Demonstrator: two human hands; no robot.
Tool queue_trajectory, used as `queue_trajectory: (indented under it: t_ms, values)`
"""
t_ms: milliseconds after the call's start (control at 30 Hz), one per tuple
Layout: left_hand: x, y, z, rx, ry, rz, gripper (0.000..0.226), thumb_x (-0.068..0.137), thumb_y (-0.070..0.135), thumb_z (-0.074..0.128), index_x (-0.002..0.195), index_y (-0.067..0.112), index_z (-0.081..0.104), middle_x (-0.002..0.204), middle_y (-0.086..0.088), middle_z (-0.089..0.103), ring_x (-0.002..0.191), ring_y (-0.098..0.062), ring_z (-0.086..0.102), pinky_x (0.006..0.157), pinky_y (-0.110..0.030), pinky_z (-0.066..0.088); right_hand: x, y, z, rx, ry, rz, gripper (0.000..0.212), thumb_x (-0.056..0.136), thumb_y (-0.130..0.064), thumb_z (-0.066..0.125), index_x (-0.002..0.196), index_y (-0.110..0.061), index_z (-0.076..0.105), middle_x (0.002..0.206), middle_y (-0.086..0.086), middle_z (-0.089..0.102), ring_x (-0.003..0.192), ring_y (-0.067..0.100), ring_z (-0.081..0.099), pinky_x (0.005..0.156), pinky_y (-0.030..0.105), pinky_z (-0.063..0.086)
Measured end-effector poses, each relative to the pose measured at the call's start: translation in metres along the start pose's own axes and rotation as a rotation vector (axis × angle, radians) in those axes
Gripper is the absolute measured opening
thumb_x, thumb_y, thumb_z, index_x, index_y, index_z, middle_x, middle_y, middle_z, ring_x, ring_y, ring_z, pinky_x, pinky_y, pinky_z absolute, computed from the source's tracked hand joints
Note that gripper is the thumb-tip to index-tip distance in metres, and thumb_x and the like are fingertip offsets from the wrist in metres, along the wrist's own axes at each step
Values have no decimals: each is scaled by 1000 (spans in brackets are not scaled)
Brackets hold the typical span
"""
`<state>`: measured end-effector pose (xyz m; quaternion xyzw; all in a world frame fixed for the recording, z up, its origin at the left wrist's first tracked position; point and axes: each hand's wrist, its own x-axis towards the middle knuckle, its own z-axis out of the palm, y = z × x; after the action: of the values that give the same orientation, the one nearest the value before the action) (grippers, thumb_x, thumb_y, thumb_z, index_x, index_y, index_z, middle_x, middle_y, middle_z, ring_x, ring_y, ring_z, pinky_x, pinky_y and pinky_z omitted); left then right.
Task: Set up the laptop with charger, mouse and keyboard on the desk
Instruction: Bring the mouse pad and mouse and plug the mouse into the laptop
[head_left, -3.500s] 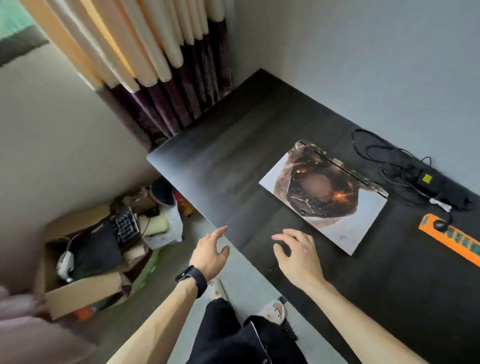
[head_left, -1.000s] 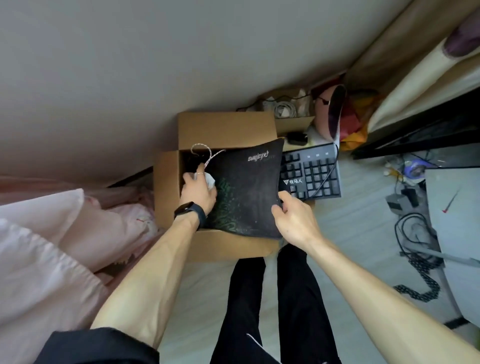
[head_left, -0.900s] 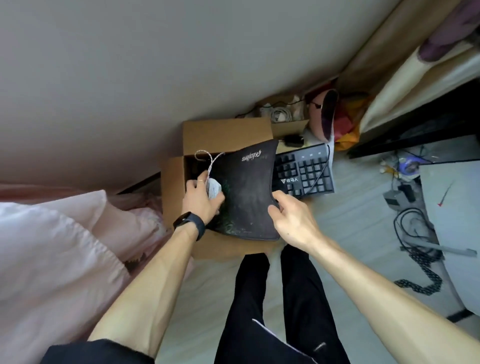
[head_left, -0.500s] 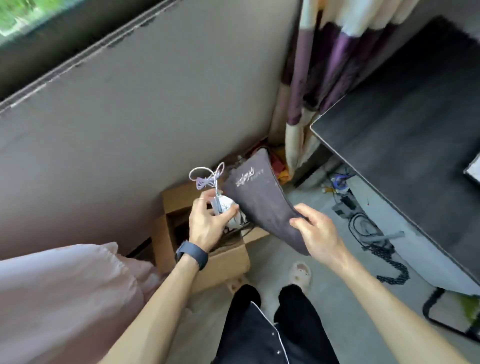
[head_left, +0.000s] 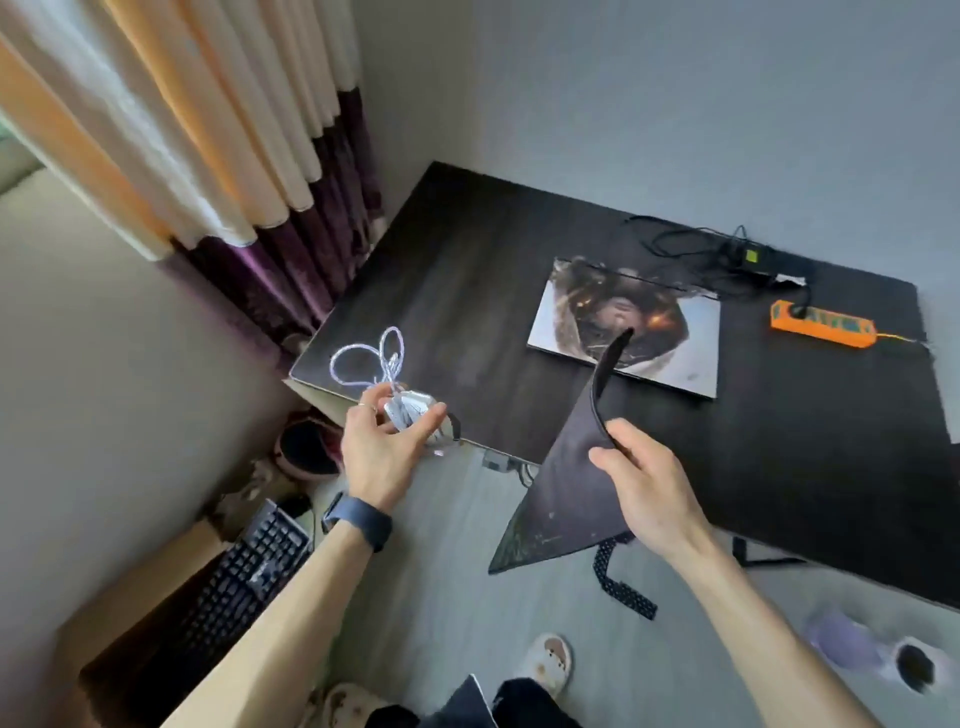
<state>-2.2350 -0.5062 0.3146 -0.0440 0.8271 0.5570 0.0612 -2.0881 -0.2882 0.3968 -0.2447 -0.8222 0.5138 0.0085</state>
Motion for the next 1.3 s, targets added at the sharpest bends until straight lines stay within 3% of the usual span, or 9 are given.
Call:
queue_trajectory:
  t_ms: [100, 233, 433, 567, 667, 800, 967, 1167, 1300]
  values:
    - [-19, 31, 76, 13, -77, 1, 48, 61, 59, 83, 100, 47, 57, 109, 5, 66, 83, -4, 69, 76, -24, 55, 2, 29, -65, 29, 98, 40, 37, 94, -10, 53, 67, -22, 31, 65, -6, 28, 62, 11, 28, 61, 34, 25]
    - [-36, 59, 150, 40, -181, 13, 55, 58, 63, 81, 104, 41, 60, 107, 8, 67, 82, -3, 69, 81, -34, 58, 4, 65, -135, 38, 216, 88, 31, 95, -12, 53, 69, -20, 37, 65, -3, 36, 62, 11, 34, 64, 36, 30]
    - [-40, 92, 232, 136, -337, 79, 58, 62, 51, 85, 111, 29, 64, 95, 10, 72, 79, -2, 69, 78, -29, 56, 26, 105, -214, 44, 335, 156, 27, 97, -14, 54, 73, -25, 52, 71, -12, 56, 72, 14, 49, 69, 32, 37]
    - [-35, 101, 267, 191, -421, 93, 59, 64, 52, 84, 113, 27, 63, 92, 11, 73, 83, -4, 68, 80, -29, 55, 54, 123, -237, 51, 325, 234, 10, 101, -24, 52, 107, -23, 61, 117, -3, 63, 112, 19, 56, 93, 34, 43]
    - [-28, 109, 287, 218, -456, 95, 56, 65, 48, 85, 111, 28, 62, 93, 11, 72, 86, -7, 69, 80, -32, 56, 62, 126, -254, 112, 395, 330, 41, 103, -22, 53, 144, -17, 51, 148, -1, 50, 139, 21, 43, 112, 37, 36]
    - [-11, 116, 317, 250, -495, 90, 63, 61, 56, 82, 113, 27, 62, 97, 10, 72, 90, -10, 69, 83, -34, 56, 59, 150, -287, 195, 565, 377, 22, 100, -13, 55, 119, -18, 66, 108, -8, 65, 112, 24, 58, 83, 27, 45]
    - [-27, 123, 353, 253, -529, 42, 41, 67, 44, 85, 97, 33, 61, 88, 13, 71, 84, -8, 68, 81, -30, 54, 50, 242, -312, -12, 534, 692, 43, 103, -24, 50, 145, -14, 50, 147, 8, 52, 134, 32, 47, 105, 40, 39]
    - [-60, 133, 397, 259, -504, -25, 36, 68, 41, 86, 91, 36, 59, 85, 17, 70, 80, 3, 66, 68, -15, 47, 63, 347, -326, -216, 345, 830, 35, 103, -30, 47, 136, -19, 55, 128, 6, 63, 115, 27, 60, 89, 37, 47]
    - [-87, 133, 418, 286, -443, -66, 47, 68, 43, 85, 105, 32, 59, 94, 13, 69, 87, -2, 64, 72, -18, 45, 75, 378, -336, -271, 337, 877, 36, 103, -26, 47, 138, -17, 53, 130, 8, 61, 116, 29, 60, 84, 38, 45]
